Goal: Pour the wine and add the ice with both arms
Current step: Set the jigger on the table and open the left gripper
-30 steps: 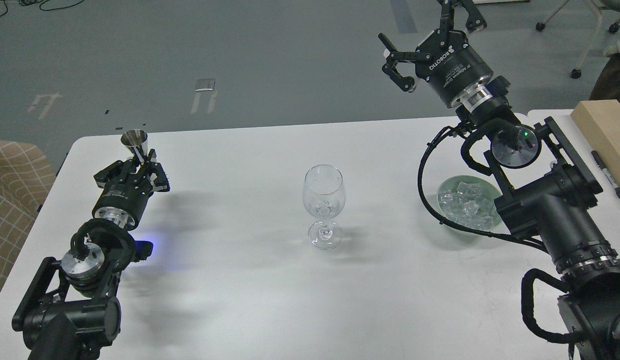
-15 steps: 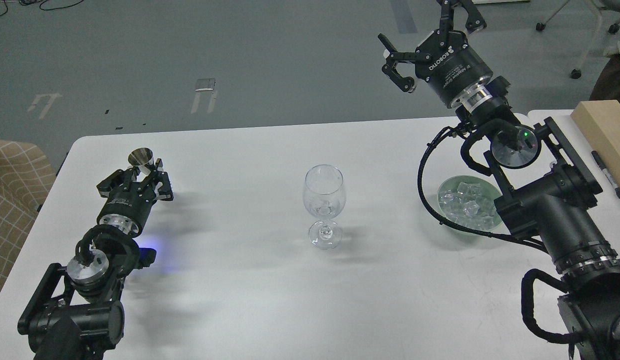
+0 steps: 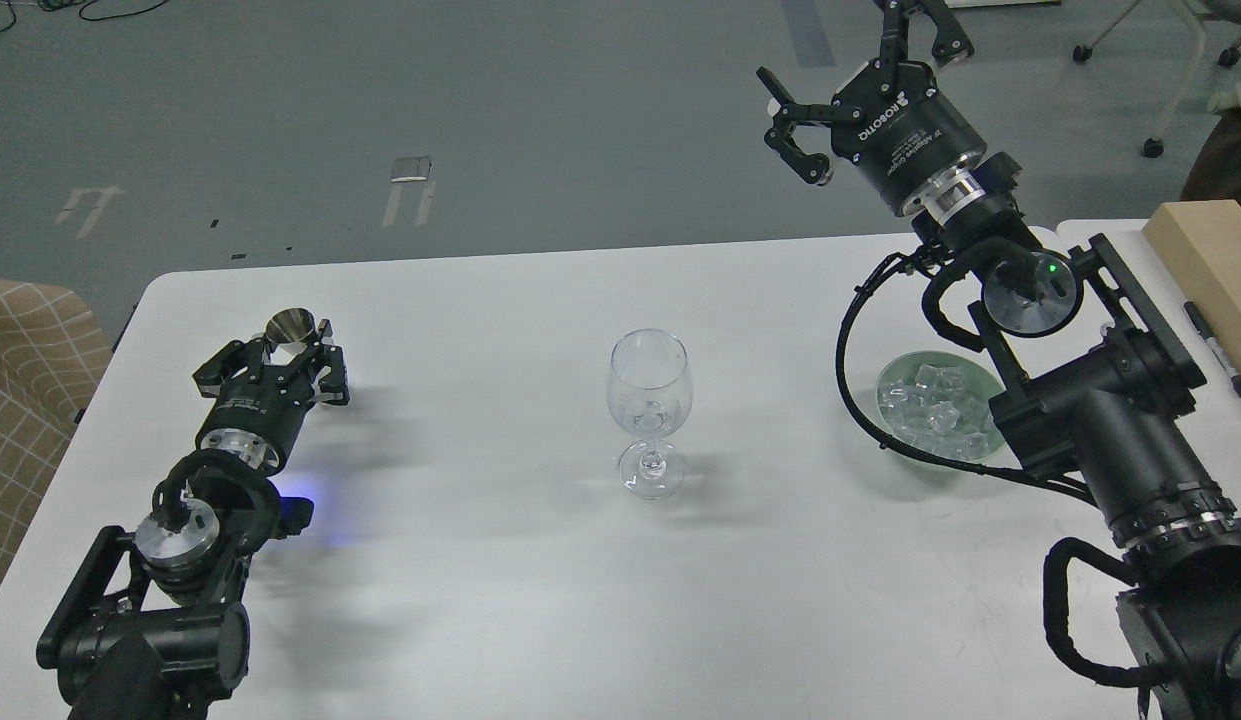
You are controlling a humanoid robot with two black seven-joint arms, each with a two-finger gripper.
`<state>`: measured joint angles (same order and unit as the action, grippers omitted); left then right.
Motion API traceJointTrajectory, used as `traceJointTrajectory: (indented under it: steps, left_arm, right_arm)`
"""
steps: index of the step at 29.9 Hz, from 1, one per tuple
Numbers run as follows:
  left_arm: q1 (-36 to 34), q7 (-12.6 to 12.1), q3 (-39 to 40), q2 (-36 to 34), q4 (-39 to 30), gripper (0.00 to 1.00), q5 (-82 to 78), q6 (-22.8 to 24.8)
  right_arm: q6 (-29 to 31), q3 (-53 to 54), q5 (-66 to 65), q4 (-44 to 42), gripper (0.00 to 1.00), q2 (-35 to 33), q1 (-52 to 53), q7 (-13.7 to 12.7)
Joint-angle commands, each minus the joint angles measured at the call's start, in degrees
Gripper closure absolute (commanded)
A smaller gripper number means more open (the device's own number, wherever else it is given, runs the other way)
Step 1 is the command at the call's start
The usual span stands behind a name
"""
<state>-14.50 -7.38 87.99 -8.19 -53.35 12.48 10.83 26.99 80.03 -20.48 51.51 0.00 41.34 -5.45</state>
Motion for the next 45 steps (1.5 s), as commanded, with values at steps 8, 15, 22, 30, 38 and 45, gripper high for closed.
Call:
traceJointTrajectory:
  steps: [8,15,22,30,38,45]
  left_arm:
    - [0.0,0.61,-0.01,-0.07,0.0,0.21,-0.62,0.25]
    - [0.0,0.88,-0.09,-0.16,-0.7,0.03,-0.79,0.86]
    - [0.09,0.53,0.08,-1.91,-1.93,0.03,-0.88,5.25]
    - [1.76,0.09,-0.01,-6.74,-10.45,0.03,-0.97,4.82]
    - [-0.35,-0.09,-3.52,-15.19,-12.04,0.02,-1.94,7.1]
    - [-7.47,0.0,-10.64,-21.69,-11.87,0.02,-9.57,12.37]
  right_arm:
    - [-0.01,0.04,0.0,0.0,0.0,0.0,0.06,0.0]
    - [-0.01,0.04,0.0,0.0,0.0,0.0,0.06,0.0]
    - [-0.09,0.12,0.0,0.0,0.0,0.0,0.15,0.0]
    - [-0.09,0.12,0.0,0.0,0.0,0.0,0.15,0.0]
    - [-0.09,0.12,0.0,0.09,0.0,0.0,0.32,0.0]
    - [-0.36,0.12,0.0,0.0,0.0,0.0,0.85,-0.09]
